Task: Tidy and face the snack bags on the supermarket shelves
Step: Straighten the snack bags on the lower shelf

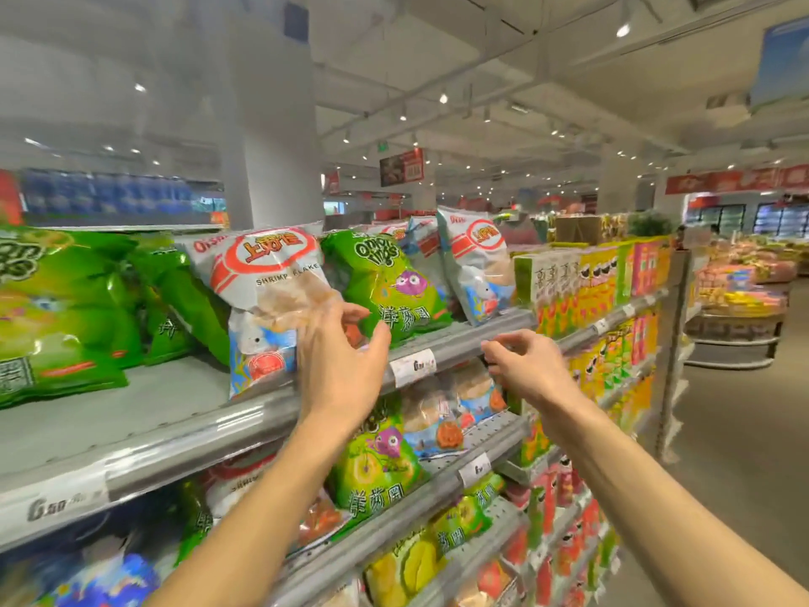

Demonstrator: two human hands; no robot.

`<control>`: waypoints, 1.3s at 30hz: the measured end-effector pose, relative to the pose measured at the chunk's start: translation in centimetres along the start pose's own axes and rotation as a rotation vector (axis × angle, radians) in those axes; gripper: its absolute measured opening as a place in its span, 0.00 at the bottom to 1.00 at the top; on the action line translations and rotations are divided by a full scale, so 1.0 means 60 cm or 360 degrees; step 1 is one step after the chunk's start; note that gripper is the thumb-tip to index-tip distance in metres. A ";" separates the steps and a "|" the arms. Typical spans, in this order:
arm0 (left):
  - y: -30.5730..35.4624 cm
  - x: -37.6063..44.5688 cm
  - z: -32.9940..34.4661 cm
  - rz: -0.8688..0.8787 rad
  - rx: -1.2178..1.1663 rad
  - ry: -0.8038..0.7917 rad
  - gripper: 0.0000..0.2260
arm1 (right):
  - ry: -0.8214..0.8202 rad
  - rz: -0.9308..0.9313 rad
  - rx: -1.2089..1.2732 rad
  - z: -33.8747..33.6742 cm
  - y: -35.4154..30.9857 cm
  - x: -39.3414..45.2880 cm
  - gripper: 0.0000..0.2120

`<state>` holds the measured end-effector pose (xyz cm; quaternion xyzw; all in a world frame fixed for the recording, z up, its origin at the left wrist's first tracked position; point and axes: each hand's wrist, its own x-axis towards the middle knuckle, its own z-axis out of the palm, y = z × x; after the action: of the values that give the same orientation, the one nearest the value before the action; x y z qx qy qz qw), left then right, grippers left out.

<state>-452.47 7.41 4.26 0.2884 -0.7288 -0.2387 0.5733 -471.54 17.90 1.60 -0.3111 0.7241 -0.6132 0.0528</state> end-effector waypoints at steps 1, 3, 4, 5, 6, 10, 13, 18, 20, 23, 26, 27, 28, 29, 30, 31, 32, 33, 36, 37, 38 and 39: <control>-0.007 0.014 0.000 0.0040 0.0133 0.0136 0.10 | -0.0031 -0.0064 -0.0008 0.014 -0.001 0.032 0.12; -0.021 0.037 -0.005 -0.0003 0.0401 0.0399 0.15 | -0.0084 -0.0209 -0.0036 0.042 -0.007 0.091 0.15; -0.027 0.046 -0.009 -0.0069 0.0506 0.0510 0.18 | -0.0119 -0.0269 -0.0049 0.058 -0.012 0.119 0.17; -0.033 0.053 -0.012 -0.0138 0.0575 0.0602 0.22 | -0.0162 -0.0313 -0.0065 0.073 -0.017 0.144 0.20; -0.038 0.060 -0.016 -0.0199 0.0620 0.0675 0.26 | -0.0217 -0.0356 -0.0080 0.088 -0.023 0.168 0.23; -0.055 0.074 -0.024 -0.0401 0.0745 0.0762 0.39 | -0.0484 -0.0457 -0.0101 0.130 -0.040 0.244 0.36; -0.067 0.076 -0.037 -0.0536 0.0738 0.0686 0.47 | -0.0690 -0.0441 -0.0073 0.148 -0.051 0.286 0.35; -0.071 0.082 -0.060 -0.0827 0.0603 0.0414 0.44 | -0.1120 -0.0377 0.0137 0.175 -0.045 0.335 0.20; -0.067 0.089 -0.063 -0.0816 0.0532 0.0282 0.25 | -0.1230 -0.0318 0.0124 0.175 -0.042 0.348 0.24; -0.063 0.096 -0.065 -0.0837 0.0418 0.0122 0.10 | -0.1294 -0.0260 0.0065 0.175 -0.033 0.362 0.31; -0.061 0.101 -0.068 -0.0879 0.0387 0.0112 0.08 | -0.1290 -0.0235 0.0130 0.170 -0.029 0.359 0.26; -0.060 0.101 -0.068 -0.0897 0.0383 0.0125 0.10 | -0.1280 -0.0243 0.0161 0.169 -0.030 0.356 0.23; -0.058 0.100 -0.067 -0.0911 0.0372 0.0140 0.12 | -0.1265 -0.0258 0.0194 0.168 -0.031 0.354 0.20; -0.057 0.098 -0.067 -0.0916 0.0354 0.0156 0.13 | -0.1244 -0.0273 0.0225 0.164 -0.032 0.349 0.19; -0.057 0.096 -0.066 -0.0910 0.0335 0.0173 0.14 | -0.1221 -0.0298 0.0256 0.161 -0.032 0.344 0.19; -0.056 0.095 -0.066 -0.0903 0.0320 0.0193 0.15 | -0.1196 -0.0336 0.0285 0.156 -0.033 0.339 0.21; -0.054 0.095 -0.066 -0.0896 0.0311 0.0215 0.17 | -0.1162 -0.0380 0.0301 0.152 -0.034 0.336 0.24; -0.051 0.096 -0.066 -0.0887 0.0312 0.0243 0.20 | -0.1104 -0.0426 0.0294 0.147 -0.034 0.333 0.26; -0.036 0.106 -0.058 -0.0827 0.0316 0.0360 0.29 | -0.0858 -0.0549 0.0260 0.127 -0.043 0.331 0.28; -0.031 0.111 -0.053 -0.0790 0.0301 0.0387 0.33 | -0.0796 -0.0568 0.0282 0.119 -0.046 0.331 0.29; -0.027 0.116 -0.046 -0.0757 0.0289 0.0403 0.37 | -0.0737 -0.0598 0.0296 0.109 -0.049 0.331 0.29; -0.024 0.123 -0.038 -0.0734 0.0276 0.0407 0.39 | -0.0675 -0.0637 0.0297 0.097 -0.049 0.330 0.28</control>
<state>-451.31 1.24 8.97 0.5225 -0.5833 -0.2612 0.5644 -483.61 2.54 8.96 -0.5624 0.5619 -0.5967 0.1095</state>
